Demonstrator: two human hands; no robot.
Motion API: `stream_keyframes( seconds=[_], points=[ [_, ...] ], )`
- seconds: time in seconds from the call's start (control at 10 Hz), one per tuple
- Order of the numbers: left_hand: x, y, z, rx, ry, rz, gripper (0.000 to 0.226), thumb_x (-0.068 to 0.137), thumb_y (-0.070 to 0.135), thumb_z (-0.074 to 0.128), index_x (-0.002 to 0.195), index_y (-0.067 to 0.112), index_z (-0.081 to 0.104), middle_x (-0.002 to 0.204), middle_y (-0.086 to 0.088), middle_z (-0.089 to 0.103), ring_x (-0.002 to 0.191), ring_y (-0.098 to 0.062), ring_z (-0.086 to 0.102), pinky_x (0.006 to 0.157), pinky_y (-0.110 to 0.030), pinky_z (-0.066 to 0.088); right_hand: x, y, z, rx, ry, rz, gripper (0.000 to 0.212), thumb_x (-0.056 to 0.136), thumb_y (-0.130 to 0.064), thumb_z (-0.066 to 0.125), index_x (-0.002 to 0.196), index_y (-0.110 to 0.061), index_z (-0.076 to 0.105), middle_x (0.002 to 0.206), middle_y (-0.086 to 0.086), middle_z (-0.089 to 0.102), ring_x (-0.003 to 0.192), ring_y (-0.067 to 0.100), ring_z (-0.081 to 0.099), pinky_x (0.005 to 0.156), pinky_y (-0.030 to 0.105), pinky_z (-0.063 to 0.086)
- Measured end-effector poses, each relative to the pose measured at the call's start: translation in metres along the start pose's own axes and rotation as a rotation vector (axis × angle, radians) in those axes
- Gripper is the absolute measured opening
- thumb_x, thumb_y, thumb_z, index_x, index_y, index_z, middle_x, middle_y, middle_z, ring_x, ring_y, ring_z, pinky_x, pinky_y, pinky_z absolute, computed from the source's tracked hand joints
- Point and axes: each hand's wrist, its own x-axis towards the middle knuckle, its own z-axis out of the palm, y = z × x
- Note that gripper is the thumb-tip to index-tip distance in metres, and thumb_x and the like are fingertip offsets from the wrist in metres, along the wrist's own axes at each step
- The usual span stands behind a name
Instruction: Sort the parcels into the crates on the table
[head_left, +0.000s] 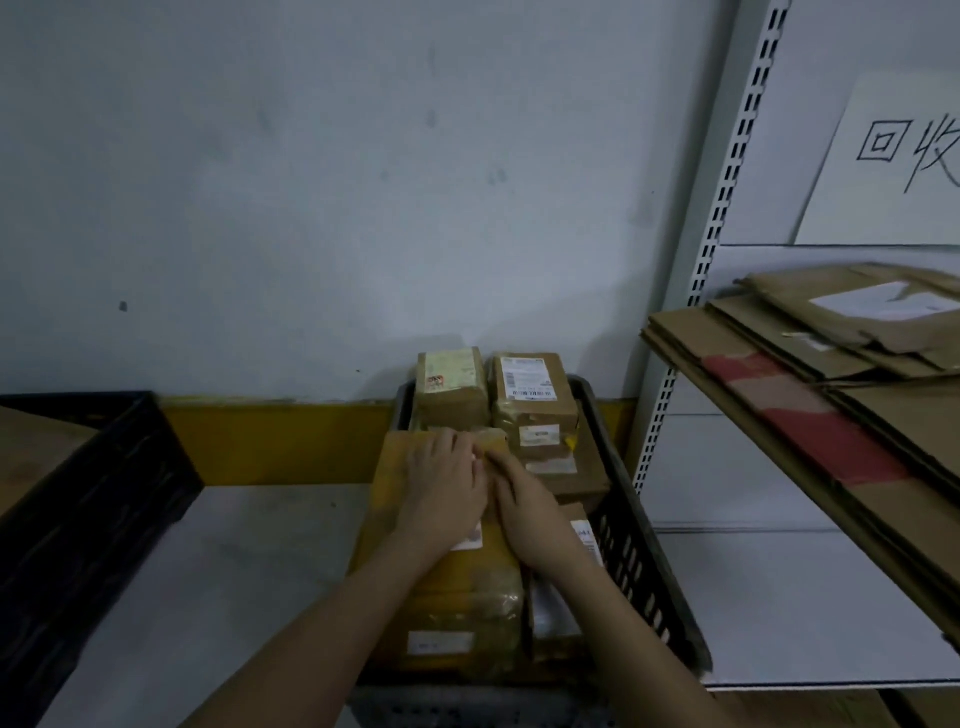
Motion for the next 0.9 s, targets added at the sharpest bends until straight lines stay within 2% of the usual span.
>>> stream_keyframes(
  seconds=[0.1, 0.2, 0.3, 0.4, 0.5, 0.6, 0.7, 0.8, 0.9],
  points=[
    [-0.004, -0.001, 0.0, 0.014, -0.033, 0.043, 0.031, 0.099, 0.038, 0.039, 0.125, 0.025, 0.052, 0.121, 0.0, 0.049, 0.113, -0.02, 0.048, 0.105, -0.043, 0.037, -0.003, 0.001, -0.002, -0.024, -0.024, 0.002, 0.04, 0.109, -0.031, 0.03, 0.148, -0.034, 0.038, 0.133, 0.001, 0.059, 0.108, 0.012, 0.058, 0.09, 0.027, 0.049],
    [-0.006, -0.004, -0.001, -0.02, -0.09, 0.067, 0.041, 0.097, 0.045, 0.04, 0.132, 0.026, 0.05, 0.123, 0.0, 0.048, 0.113, -0.021, 0.049, 0.101, -0.041, 0.042, -0.005, 0.0, -0.002, -0.102, -0.028, 0.005, 0.042, 0.109, -0.027, 0.032, 0.15, -0.029, 0.039, 0.138, 0.001, 0.057, 0.11, 0.011, 0.058, 0.087, 0.019, 0.046],
    [0.0, -0.011, -0.014, -0.055, -0.182, 0.108, 0.043, 0.098, 0.046, 0.04, 0.137, 0.031, 0.047, 0.123, 0.002, 0.051, 0.107, -0.019, 0.054, 0.09, -0.036, 0.048, 0.001, -0.01, -0.007, -0.232, -0.005, 0.033, 0.04, 0.108, -0.027, 0.033, 0.146, -0.028, 0.045, 0.135, 0.005, 0.058, 0.114, 0.019, 0.058, 0.095, 0.033, 0.048],
    [0.009, -0.022, -0.04, -0.079, -0.343, 0.131, 0.038, 0.099, 0.047, 0.041, 0.133, 0.033, 0.053, 0.124, 0.004, 0.058, 0.102, -0.014, 0.057, 0.083, -0.034, 0.051, 0.007, -0.033, -0.011, -0.476, -0.006, 0.078, 0.037, 0.107, -0.03, 0.031, 0.138, -0.027, 0.052, 0.128, 0.005, 0.059, 0.112, 0.025, 0.058, 0.093, 0.041, 0.049],
    [0.009, -0.035, -0.062, -0.046, -0.358, 0.179, 0.036, 0.099, 0.049, 0.041, 0.125, 0.033, 0.059, 0.12, 0.004, 0.064, 0.107, -0.017, 0.061, 0.088, -0.038, 0.052, 0.011, -0.054, -0.011, -0.667, -0.028, 0.077, 0.032, 0.104, -0.03, 0.033, 0.125, -0.023, 0.056, 0.126, 0.006, 0.06, 0.114, 0.027, 0.055, 0.094, 0.044, 0.049],
    [0.002, -0.049, -0.072, -0.031, -0.351, 0.119, 0.047, 0.098, 0.055, 0.038, 0.136, 0.032, 0.054, 0.136, 0.003, 0.057, 0.127, -0.022, 0.051, 0.104, -0.045, 0.044, 0.012, -0.066, -0.01, -0.753, -0.058, 0.113, 0.032, 0.102, -0.034, 0.035, 0.124, -0.021, 0.054, 0.137, 0.01, 0.051, 0.126, 0.034, 0.044, 0.099, 0.049, 0.046],
    [0.0, -0.066, -0.082, -0.004, -0.371, 0.067, 0.056, 0.098, 0.06, 0.034, 0.145, 0.032, 0.046, 0.15, 0.001, 0.046, 0.137, -0.023, 0.041, 0.111, -0.051, 0.036, 0.012, -0.073, -0.008, -0.778, -0.025, 0.09, 0.036, 0.102, -0.034, 0.038, 0.132, -0.021, 0.053, 0.146, 0.007, 0.045, 0.135, 0.035, 0.037, 0.103, 0.052, 0.043],
    [0.005, -0.081, -0.1, 0.024, -0.309, 0.0, 0.062, 0.097, 0.063, 0.031, 0.148, 0.03, 0.041, 0.154, -0.001, 0.042, 0.14, -0.024, 0.037, 0.113, -0.049, 0.032, 0.02, -0.089, -0.004, -0.726, -0.004, 0.063, 0.037, 0.101, -0.035, 0.04, 0.132, -0.02, 0.054, 0.14, 0.006, 0.05, 0.13, 0.03, 0.043, 0.101, 0.047, 0.045],
    [0.01, -0.085, -0.114, 0.007, -0.245, -0.045, 0.058, 0.098, 0.062, 0.03, 0.142, 0.028, 0.049, 0.139, -0.002, 0.056, 0.124, -0.023, 0.053, 0.104, -0.044, 0.043, 0.032, -0.107, 0.005, -0.652, -0.017, 0.026, 0.038, 0.101, -0.041, 0.039, 0.127, -0.022, 0.058, 0.13, 0.004, 0.059, 0.112, 0.024, 0.056, 0.094, 0.041, 0.049]
  ],
)
